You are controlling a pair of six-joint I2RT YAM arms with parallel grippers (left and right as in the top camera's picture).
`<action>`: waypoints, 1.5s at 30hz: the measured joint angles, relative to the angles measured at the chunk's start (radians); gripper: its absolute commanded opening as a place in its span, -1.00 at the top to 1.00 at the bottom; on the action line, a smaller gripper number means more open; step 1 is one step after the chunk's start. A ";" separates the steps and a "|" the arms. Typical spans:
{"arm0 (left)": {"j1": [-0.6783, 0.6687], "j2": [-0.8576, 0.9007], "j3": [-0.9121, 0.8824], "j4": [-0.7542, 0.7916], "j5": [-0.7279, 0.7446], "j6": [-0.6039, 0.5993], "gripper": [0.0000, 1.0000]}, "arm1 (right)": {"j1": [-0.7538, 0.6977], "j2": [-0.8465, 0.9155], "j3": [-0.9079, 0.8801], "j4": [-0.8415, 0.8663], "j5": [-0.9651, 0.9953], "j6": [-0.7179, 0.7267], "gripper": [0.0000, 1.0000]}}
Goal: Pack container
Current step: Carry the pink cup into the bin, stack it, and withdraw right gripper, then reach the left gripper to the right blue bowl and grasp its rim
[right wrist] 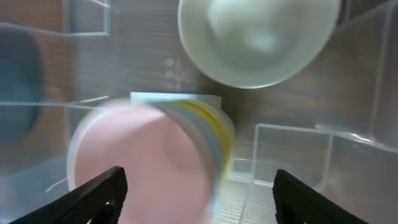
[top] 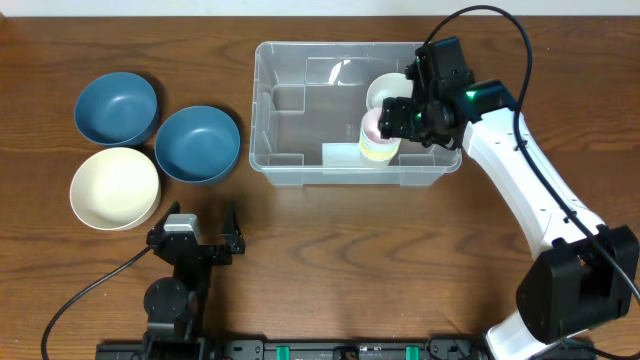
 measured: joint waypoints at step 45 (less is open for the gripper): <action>0.000 0.000 -0.001 0.016 0.020 -0.027 -0.96 | -0.509 -0.053 0.182 -0.205 0.193 0.016 -0.98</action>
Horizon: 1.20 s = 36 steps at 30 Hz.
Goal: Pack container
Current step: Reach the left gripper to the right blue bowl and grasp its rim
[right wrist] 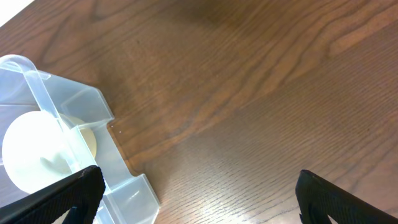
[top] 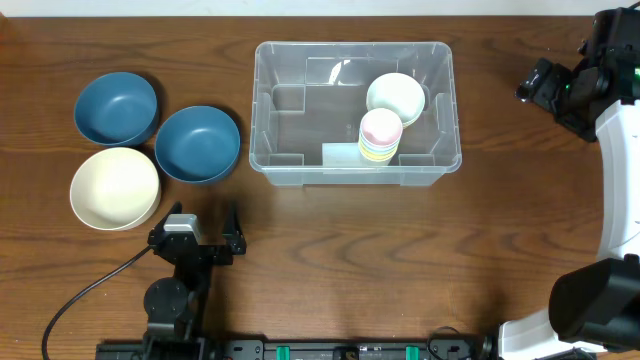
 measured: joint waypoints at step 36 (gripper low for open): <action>0.019 1.263 1.155 -0.866 -0.163 -0.320 -0.96 | 0.000 0.001 0.000 -0.001 0.003 0.000 -0.98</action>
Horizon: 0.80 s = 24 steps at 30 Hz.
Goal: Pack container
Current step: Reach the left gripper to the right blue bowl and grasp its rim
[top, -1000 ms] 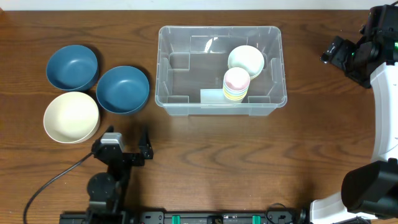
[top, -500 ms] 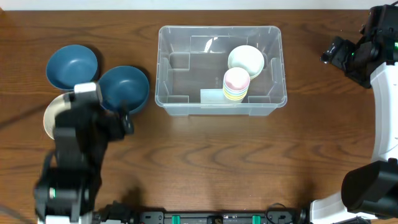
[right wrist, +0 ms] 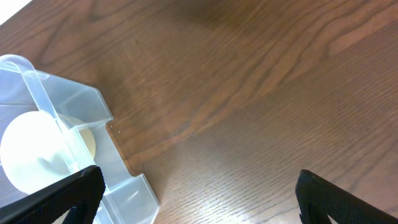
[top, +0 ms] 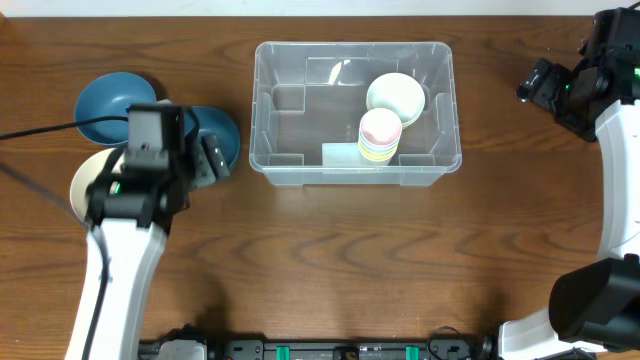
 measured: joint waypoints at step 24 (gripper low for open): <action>0.047 0.258 0.000 0.153 0.056 -0.711 -0.96 | 0.000 0.000 0.000 0.000 0.000 0.000 -0.98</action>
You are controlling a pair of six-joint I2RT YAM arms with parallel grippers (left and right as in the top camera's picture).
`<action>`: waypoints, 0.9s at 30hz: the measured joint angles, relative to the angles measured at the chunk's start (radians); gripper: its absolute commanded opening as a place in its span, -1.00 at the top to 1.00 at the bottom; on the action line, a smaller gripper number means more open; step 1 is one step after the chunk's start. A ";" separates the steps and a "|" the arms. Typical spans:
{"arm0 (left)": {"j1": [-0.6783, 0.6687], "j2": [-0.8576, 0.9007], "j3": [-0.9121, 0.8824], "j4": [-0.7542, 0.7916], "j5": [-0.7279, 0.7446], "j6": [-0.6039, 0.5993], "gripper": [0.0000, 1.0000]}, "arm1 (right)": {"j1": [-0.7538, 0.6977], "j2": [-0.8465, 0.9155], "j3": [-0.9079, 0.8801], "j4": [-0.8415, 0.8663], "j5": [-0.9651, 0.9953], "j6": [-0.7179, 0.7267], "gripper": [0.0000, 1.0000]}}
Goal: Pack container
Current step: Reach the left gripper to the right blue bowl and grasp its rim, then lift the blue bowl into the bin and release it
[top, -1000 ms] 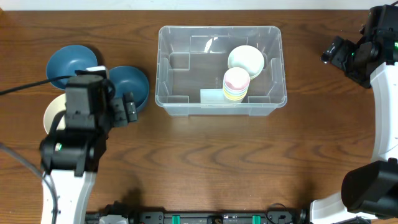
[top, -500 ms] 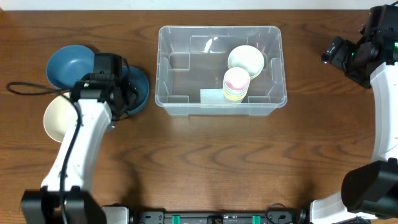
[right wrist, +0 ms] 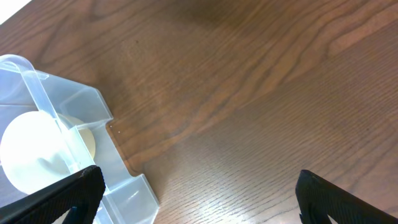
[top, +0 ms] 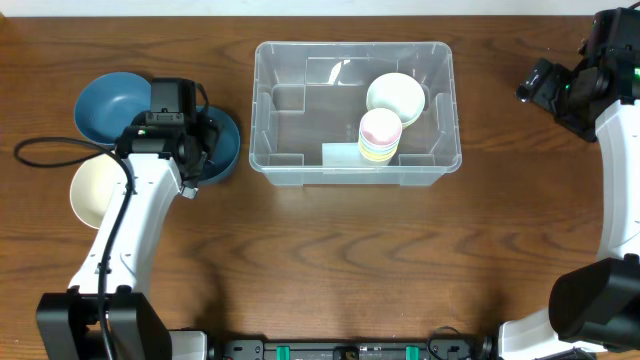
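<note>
The clear plastic container (top: pixel 300 160) stands at the top middle of the table. It holds a white bowl (top: pixel 395 97) and a stack of pastel cups with a pink one on top (top: pixel 380 130). Two blue bowls (top: pixel 110 105) (top: pixel 225 140) and a cream bowl (top: pixel 90 190) sit to its left. My left gripper (top: pixel 203 150) is over the nearer blue bowl; its jaws are too dark to read. My right gripper (top: pixel 530 88) hangs open to the right of the container. In the right wrist view the right gripper (right wrist: pixel 199 199) is over bare wood, with the container's corner (right wrist: pixel 81 112) beside it.
Dark wooden table all round. The left arm's cable (top: pixel 50 150) loops over the table at the far left. The right arm's base (top: pixel 590 300) stands at the bottom right corner.
My left arm has moved up and right; its gripper is now over the nearer blue bowl rather than at its lower left edge. The right arm, container and bowls have not moved.
My right gripper was inside the container at the pink-topped cup stack while the left arm rested at the front edge. Then the right gripper stood open to the container's right, cups left inside. The left arm then showed by the bowls, and now over the nearer blue one.
</note>
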 measured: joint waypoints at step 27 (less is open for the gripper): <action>0.018 0.317 0.004 0.038 0.003 -0.169 0.88 | 0.000 0.000 0.000 0.000 0.000 0.000 -0.98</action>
